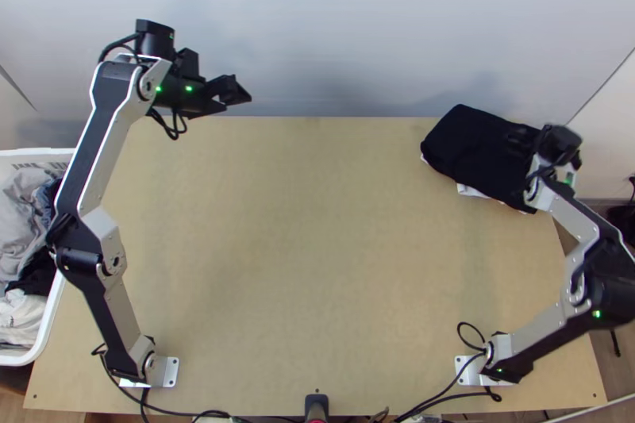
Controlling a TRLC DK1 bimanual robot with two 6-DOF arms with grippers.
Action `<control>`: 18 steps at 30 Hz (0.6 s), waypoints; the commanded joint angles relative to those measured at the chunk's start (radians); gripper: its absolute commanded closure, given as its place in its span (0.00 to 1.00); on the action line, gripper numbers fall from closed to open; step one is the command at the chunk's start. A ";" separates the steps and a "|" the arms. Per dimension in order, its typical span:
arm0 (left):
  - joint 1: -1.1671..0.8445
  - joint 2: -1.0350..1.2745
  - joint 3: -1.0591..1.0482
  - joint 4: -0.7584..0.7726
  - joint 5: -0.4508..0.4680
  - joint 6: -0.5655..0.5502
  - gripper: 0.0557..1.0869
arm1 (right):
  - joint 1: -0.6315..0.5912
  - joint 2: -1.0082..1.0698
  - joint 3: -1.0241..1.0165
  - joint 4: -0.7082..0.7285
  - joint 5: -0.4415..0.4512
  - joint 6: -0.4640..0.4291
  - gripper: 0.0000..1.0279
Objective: Fold the t-shirt
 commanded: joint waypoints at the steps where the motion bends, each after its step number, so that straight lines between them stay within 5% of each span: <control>1: 0.054 -0.027 -0.020 -0.005 -0.092 0.013 0.04 | -0.027 0.157 -0.037 0.139 0.042 0.035 0.04; 9: 0.157 -0.070 -0.036 0.000 -0.101 0.031 0.04 | -0.096 0.244 0.051 0.149 0.050 -0.015 0.04; 18: 0.286 -0.157 -0.045 0.021 -0.195 0.048 0.04 | -0.002 -0.245 0.029 0.133 0.049 -0.059 0.04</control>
